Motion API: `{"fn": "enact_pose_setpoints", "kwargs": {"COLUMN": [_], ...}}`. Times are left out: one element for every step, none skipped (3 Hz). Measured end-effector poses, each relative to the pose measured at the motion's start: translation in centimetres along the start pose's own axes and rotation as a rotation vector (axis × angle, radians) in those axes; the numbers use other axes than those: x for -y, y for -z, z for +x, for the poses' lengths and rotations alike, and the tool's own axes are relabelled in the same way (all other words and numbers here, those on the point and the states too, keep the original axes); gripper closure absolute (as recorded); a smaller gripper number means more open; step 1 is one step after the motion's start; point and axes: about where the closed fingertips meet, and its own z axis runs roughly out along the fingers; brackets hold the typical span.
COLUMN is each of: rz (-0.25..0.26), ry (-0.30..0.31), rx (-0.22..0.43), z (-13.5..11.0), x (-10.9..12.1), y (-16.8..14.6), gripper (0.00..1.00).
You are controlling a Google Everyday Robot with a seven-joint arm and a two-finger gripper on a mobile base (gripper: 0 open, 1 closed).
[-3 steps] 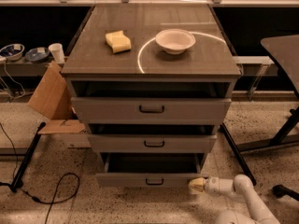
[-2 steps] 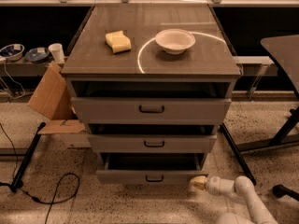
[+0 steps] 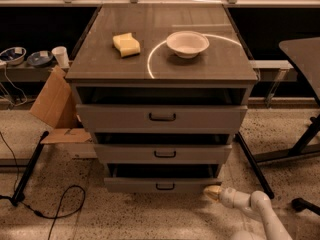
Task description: Close bottom drawer
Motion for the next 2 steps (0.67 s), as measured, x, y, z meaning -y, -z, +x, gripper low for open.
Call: {"fn": "enact_pose_setpoints", "kwargs": {"rz": [-0.028, -0.049], "ry": [-0.007, 0.002], "rx": [0.009, 0.026], "z": [-0.27, -0.73], "x": [-0.84, -1.5], "y": [-1.17, -2.06], "gripper": [1.0, 1.0]}}
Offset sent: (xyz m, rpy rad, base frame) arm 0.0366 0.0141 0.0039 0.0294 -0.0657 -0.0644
